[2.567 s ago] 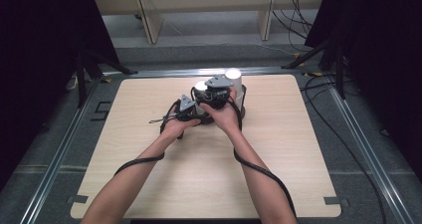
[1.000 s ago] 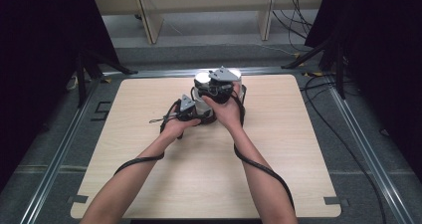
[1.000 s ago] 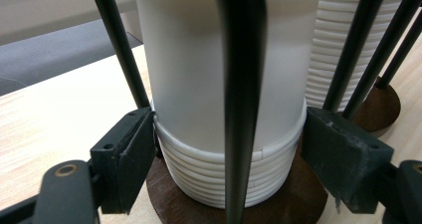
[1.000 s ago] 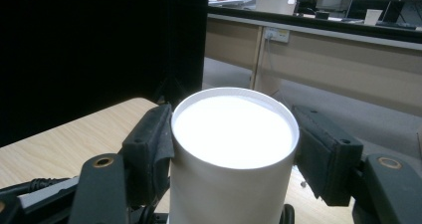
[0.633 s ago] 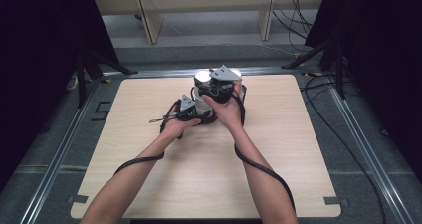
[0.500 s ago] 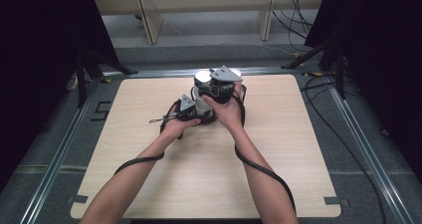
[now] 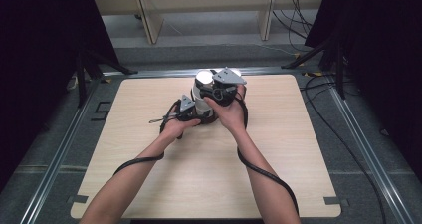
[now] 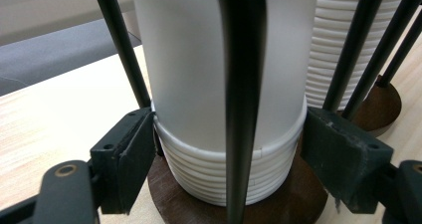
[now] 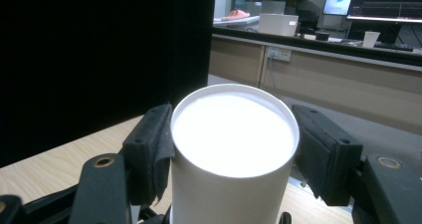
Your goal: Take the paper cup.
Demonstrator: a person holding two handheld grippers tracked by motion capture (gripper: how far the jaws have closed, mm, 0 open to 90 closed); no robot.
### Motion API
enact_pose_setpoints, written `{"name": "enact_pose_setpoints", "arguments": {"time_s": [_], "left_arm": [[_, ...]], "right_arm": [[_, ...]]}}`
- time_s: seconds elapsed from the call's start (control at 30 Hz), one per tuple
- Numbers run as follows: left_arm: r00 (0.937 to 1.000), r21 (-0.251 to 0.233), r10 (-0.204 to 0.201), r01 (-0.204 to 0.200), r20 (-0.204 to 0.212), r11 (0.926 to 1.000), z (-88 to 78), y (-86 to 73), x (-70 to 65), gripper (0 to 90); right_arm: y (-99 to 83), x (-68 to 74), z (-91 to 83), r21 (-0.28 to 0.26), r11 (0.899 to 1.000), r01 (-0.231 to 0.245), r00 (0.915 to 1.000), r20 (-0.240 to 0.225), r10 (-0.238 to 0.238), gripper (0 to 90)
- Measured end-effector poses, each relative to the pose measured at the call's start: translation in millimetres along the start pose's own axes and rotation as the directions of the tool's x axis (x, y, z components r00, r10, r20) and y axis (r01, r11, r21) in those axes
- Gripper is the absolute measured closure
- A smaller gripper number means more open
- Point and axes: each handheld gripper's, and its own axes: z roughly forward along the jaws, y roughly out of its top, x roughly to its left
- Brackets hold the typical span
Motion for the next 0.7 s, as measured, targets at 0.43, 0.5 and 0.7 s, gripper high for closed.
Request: {"name": "enact_pose_setpoints", "arguments": {"time_s": [0.43,0.5,0.7], "left_arm": [[1.0,0.007,0.005,-0.005,0.002,1.0,-1.4,0.0,0.7,21.7],[1.0,0.005,-0.001,0.001,-0.001,1.0,-2.7,0.4,0.3,21.1],[0.9999,0.01,0.014,-0.014,-0.006,0.9999,-17.1,-0.1,-1.6,15.4]], "right_arm": [[5.1,4.4,-9.8,-0.028,0.999,0.02,0.9998,-0.007,-0.02,36.2],[6.2,6.0,-12.9,-0.027,1.0,0.002,1.0,-0.009,-0.002,36.2],[8.3,4.2,-27.2,-0.023,1.0,0.003,0.9999,-0.01,-0.003,36.2]]}}
